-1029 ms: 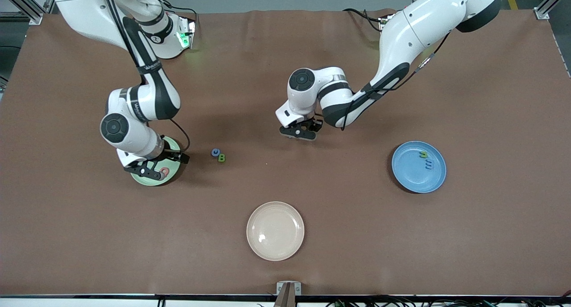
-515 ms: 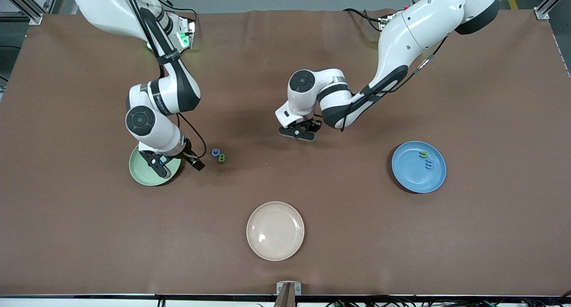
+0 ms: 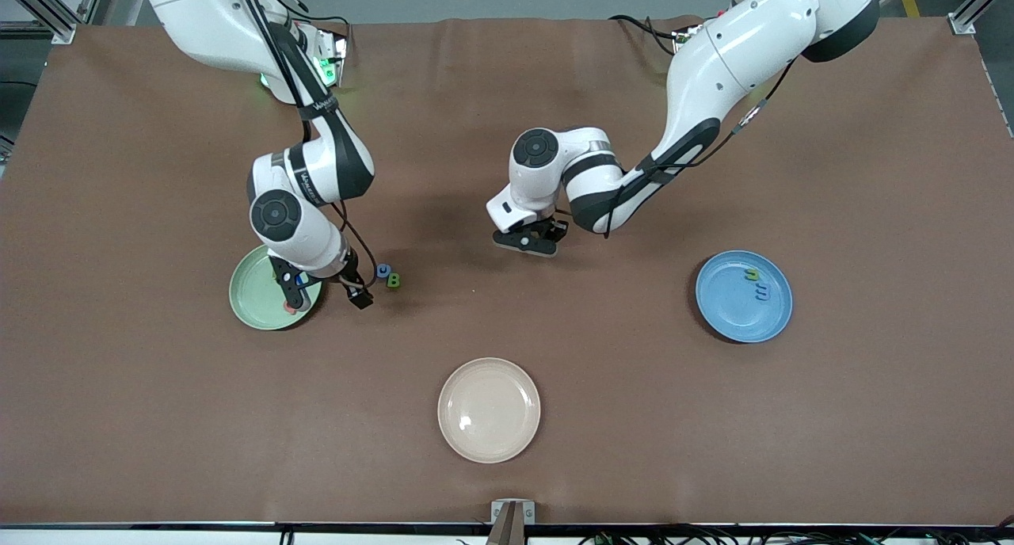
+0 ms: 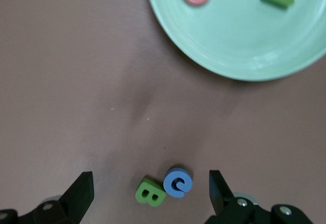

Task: Sort upper and lower case letters into plates
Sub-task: 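Move the left gripper over the green p while the right gripper reaches the blue c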

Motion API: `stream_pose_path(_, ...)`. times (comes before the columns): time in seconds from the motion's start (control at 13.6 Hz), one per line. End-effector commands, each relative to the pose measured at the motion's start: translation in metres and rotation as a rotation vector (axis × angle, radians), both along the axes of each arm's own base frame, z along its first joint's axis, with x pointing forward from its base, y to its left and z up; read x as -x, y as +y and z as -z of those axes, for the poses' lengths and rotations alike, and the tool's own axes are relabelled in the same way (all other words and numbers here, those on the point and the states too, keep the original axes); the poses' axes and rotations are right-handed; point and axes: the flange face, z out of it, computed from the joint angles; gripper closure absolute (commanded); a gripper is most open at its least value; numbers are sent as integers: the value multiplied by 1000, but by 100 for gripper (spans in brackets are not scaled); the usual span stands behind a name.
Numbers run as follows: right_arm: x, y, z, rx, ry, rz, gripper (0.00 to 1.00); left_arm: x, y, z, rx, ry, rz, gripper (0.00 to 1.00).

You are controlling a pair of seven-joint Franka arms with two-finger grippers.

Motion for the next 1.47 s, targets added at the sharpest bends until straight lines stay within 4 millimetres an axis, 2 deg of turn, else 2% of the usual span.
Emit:
stream_pose_path(0.0, 9, 20, 21, 24, 15, 167, 0, -12, -2, 7, 14, -20, -1, 49)
stream_pose_path(0.37, 24, 11, 41, 22, -7, 244, 3, -39, 14, 10, 56, -66, -37, 49)
stream_pose_path(0.44, 28, 16, 45, 26, -6, 256, 4, -42, 14, 7, 60, -72, -45, 44)
stream_pose_path(0.51, 30, 19, 47, 27, -4, 268, 5, -42, 13, 5, 61, -72, -51, 34)
stream_pose_path(0.74, 33, 20, 54, 20, -23, 285, 10, -41, 7, -5, 70, -67, -71, 25)
stream_pose_path(0.96, 40, 22, 63, 21, -25, 278, 15, -46, 2, -16, 91, -68, -89, 25)
stream_pose_path(1.1, 40, 23, 63, 20, -23, 277, 22, -47, -11, -20, 110, -67, -96, 25)
stream_pose_path(1.4, 42, 27, 63, 18, -16, 264, 30, -48, -14, -8, 99, -61, -103, 25)
